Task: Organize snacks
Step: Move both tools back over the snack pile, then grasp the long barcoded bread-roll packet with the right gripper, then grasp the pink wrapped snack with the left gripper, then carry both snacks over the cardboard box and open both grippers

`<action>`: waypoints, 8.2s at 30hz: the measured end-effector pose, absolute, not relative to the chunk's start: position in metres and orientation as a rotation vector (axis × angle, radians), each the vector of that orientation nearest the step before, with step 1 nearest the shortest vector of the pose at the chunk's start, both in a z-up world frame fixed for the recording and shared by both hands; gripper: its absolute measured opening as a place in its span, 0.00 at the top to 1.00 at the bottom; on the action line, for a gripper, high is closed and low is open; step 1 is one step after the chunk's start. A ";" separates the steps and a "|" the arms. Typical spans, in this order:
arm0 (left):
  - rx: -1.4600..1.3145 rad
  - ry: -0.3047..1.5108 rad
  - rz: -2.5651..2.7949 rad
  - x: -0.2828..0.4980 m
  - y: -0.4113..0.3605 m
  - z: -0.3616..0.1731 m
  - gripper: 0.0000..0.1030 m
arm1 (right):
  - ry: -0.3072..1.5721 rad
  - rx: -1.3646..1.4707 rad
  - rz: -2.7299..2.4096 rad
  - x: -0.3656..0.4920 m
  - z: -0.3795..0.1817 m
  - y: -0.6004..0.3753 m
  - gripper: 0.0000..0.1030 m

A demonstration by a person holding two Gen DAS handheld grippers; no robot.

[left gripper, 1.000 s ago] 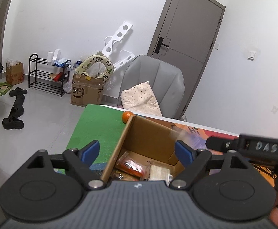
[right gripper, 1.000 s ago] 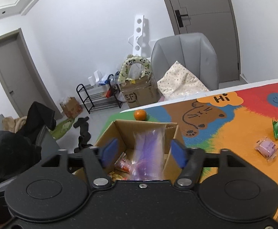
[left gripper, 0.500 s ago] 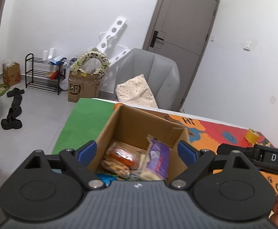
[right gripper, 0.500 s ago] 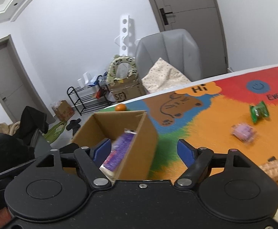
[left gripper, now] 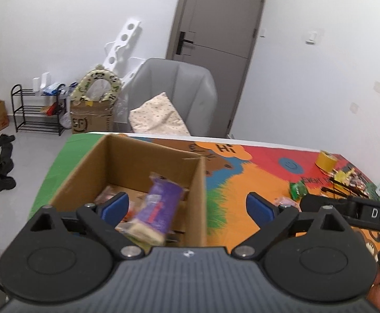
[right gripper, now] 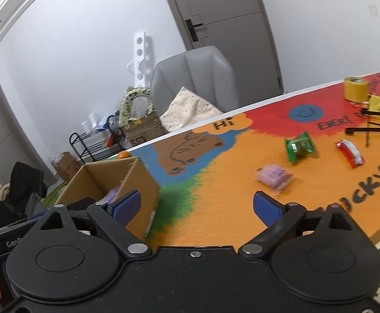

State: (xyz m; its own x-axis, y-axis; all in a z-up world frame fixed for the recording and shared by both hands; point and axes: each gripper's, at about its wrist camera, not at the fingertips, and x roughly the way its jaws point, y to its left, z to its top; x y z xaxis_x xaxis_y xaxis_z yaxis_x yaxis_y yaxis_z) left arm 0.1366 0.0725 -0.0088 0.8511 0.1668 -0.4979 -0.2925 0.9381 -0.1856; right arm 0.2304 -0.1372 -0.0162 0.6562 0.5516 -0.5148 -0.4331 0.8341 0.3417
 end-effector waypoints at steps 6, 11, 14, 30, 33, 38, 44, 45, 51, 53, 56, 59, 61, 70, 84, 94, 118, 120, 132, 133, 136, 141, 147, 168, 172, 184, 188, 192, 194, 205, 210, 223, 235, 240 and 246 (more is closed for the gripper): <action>-0.246 0.513 0.210 0.147 0.048 -0.012 0.06 | 0.653 0.199 0.526 0.236 -0.020 -0.162 0.03; -0.238 0.525 0.188 0.156 0.032 -0.013 0.06 | 0.652 0.216 0.494 0.240 -0.022 -0.184 0.01; -0.237 0.523 0.178 0.161 0.024 -0.013 0.06 | 0.644 0.223 0.477 0.242 -0.022 -0.195 0.00; -0.229 0.545 0.116 0.191 -0.012 -0.022 0.06 | 0.656 0.261 0.404 0.259 -0.037 -0.239 0.00; -0.231 0.554 0.105 0.195 -0.015 -0.027 0.06 | 0.676 0.251 0.400 0.261 -0.043 -0.239 0.00; -0.246 0.559 0.109 0.197 -0.014 -0.034 0.06 | 0.722 0.226 0.400 0.259 -0.058 -0.229 0.06; -0.246 0.577 0.135 0.192 -0.009 -0.039 0.06 | 0.817 0.288 0.472 0.260 -0.077 -0.219 0.16; -0.243 0.573 0.133 0.191 -0.009 -0.039 0.06 | 0.818 0.278 0.461 0.261 -0.079 -0.216 0.16; -0.235 0.561 0.113 0.186 -0.014 -0.042 0.06 | 0.867 0.288 0.406 0.274 -0.095 -0.200 0.16; -0.227 0.568 0.112 0.187 -0.016 -0.044 0.06 | 0.874 0.286 0.391 0.278 -0.099 -0.195 0.17; -0.241 0.582 0.113 0.190 -0.013 -0.048 0.06 | 0.872 0.285 0.372 0.281 -0.105 -0.191 0.22; -0.238 0.578 0.123 0.192 -0.012 -0.049 0.06 | 0.861 0.259 0.352 0.283 -0.104 -0.191 0.32; -0.227 0.578 0.119 0.195 -0.014 -0.050 0.06 | 0.865 0.274 0.341 0.288 -0.104 -0.194 0.36; -0.229 0.612 0.066 0.212 -0.024 -0.060 0.06 | 0.867 0.280 0.347 0.298 -0.105 -0.204 0.65; -0.196 0.652 0.041 0.250 -0.049 -0.069 0.06 | 0.820 0.247 0.263 0.301 -0.097 -0.243 0.82; -0.174 0.649 0.044 0.271 -0.062 -0.072 0.06 | 0.767 0.176 0.307 0.309 -0.098 -0.240 0.41; -0.085 0.692 0.051 0.347 -0.083 -0.097 0.07 | 0.748 0.207 0.304 0.340 -0.114 -0.255 0.68; -0.066 0.702 0.039 0.354 -0.086 -0.100 0.07 | 0.750 0.215 0.310 0.342 -0.114 -0.257 0.68; -0.048 0.744 0.044 0.362 -0.085 -0.120 0.18 | 0.741 0.203 0.299 0.339 -0.115 -0.255 0.68; -0.046 0.737 0.047 0.361 -0.084 -0.120 0.28 | 0.741 0.199 0.294 0.339 -0.114 -0.254 0.68; -0.041 0.729 0.051 0.359 -0.083 -0.117 0.45 | 0.747 0.197 0.291 0.336 -0.113 -0.253 0.68; -0.085 0.737 0.015 0.350 -0.077 -0.112 0.64 | 0.762 0.209 0.293 0.330 -0.111 -0.253 0.68; -0.116 0.728 0.007 0.328 -0.071 -0.103 0.65 | 0.750 0.196 0.298 0.318 -0.103 -0.245 0.68; -0.178 0.608 0.026 0.247 -0.034 -0.035 0.65 | 0.671 0.203 0.374 0.275 -0.052 -0.211 0.68; -0.186 0.586 0.035 0.233 -0.025 -0.025 0.65 | 0.662 0.203 0.391 0.267 -0.043 -0.202 0.68; -0.224 0.537 0.084 0.198 0.013 -0.005 0.65 | 0.636 0.175 0.459 0.254 -0.024 -0.168 0.68; -0.244 0.529 0.100 0.189 0.030 -0.001 0.65 | 0.632 0.161 0.479 0.251 -0.020 -0.154 0.68; -0.251 0.525 0.125 0.182 0.045 0.002 0.65 | 0.626 0.149 0.496 0.251 -0.016 -0.142 0.68; -0.257 0.521 0.137 0.178 0.054 0.004 0.65 | 0.624 0.145 0.502 0.250 -0.013 -0.137 0.69; -0.269 0.501 0.211 0.164 0.098 0.017 0.65 | 0.608 0.114 0.558 0.245 0.000 -0.106 0.69; -0.274 0.507 0.249 0.161 0.119 0.018 0.64 | 0.603 0.107 0.587 0.244 0.003 -0.094 0.69; -0.285 0.536 0.278 0.180 0.150 0.010 0.64 | 0.605 0.074 0.598 0.243 0.007 -0.073 0.68; -0.307 0.572 0.292 0.200 0.170 -0.005 0.64 | 0.632 0.077 0.648 0.249 0.005 -0.041 0.68; -0.323 0.586 0.294 0.204 0.177 -0.011 0.62 | 0.662 0.095 0.664 0.255 0.002 -0.027 0.68; -0.338 0.531 0.311 0.184 0.187 -0.003 0.53 | 0.682 0.092 0.688 0.253 -0.002 -0.009 0.68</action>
State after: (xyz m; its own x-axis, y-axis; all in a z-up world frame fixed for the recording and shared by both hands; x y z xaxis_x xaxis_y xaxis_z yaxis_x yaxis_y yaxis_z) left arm 0.1842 0.1871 -0.0027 0.8184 0.1996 -0.5388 -0.3720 0.8988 -0.2321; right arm 0.2531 -0.0092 -0.0022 0.5670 0.6131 -0.5501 -0.5555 0.7777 0.2943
